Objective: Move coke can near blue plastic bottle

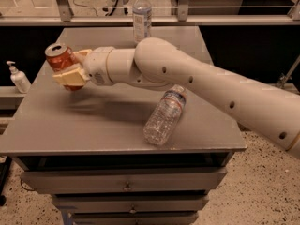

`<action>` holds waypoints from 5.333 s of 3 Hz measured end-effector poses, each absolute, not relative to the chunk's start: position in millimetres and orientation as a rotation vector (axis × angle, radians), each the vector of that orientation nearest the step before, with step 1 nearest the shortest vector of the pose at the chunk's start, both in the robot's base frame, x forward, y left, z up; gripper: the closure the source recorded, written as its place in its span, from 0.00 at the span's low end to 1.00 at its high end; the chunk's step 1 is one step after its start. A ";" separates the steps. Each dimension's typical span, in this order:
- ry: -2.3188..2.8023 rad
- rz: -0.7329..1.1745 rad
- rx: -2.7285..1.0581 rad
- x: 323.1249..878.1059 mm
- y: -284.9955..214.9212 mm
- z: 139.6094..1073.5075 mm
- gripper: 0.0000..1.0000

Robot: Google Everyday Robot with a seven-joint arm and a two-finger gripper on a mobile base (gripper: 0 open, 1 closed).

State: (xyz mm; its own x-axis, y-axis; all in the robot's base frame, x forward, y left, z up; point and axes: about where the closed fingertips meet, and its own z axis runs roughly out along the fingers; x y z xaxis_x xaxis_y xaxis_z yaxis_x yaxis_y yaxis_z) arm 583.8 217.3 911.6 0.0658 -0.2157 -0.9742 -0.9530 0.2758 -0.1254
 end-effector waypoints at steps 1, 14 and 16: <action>1.407 0.817 -1.177 583.8 217.4 911.6 1.00; 1.559 0.733 -0.702 825.1 -59.7 874.8 0.13; 1.560 0.762 -0.731 811.7 -53.7 879.1 0.00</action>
Offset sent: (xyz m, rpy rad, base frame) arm 0.0146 -0.0648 -0.0166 -0.0720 0.0177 -0.1503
